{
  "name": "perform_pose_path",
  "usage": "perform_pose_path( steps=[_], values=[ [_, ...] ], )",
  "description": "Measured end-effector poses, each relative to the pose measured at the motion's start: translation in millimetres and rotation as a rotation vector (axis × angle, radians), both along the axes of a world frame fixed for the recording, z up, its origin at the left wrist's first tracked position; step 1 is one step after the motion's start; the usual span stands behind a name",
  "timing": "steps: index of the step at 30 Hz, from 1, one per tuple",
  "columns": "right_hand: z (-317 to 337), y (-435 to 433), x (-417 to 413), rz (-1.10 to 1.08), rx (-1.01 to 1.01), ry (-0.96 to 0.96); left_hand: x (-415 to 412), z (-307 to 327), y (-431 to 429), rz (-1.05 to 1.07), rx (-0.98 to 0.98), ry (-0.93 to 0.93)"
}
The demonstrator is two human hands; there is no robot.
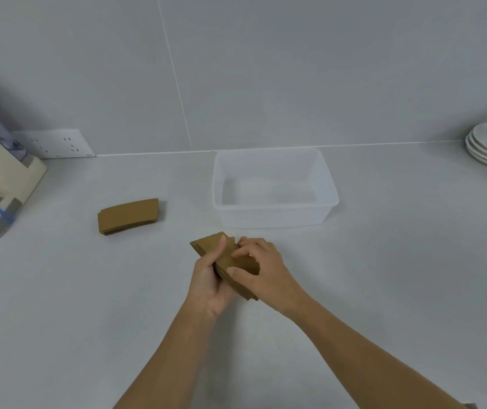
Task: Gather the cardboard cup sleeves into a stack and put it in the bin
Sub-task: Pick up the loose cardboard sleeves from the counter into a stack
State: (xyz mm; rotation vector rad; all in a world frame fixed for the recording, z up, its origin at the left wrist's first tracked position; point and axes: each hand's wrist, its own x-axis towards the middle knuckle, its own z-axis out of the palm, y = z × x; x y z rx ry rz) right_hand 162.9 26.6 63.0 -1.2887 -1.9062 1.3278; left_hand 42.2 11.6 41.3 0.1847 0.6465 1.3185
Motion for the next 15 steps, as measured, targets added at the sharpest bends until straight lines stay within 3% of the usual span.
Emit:
perform_pose_path(
  steps=[10,15],
  values=[
    [-2,13,20,-0.045,0.057,0.096,-2,9,-7,0.163,-0.173,0.071],
    [-7,18,33,-0.080,0.022,0.086,2,7,-13,0.133,-0.224,0.100]
  ],
)
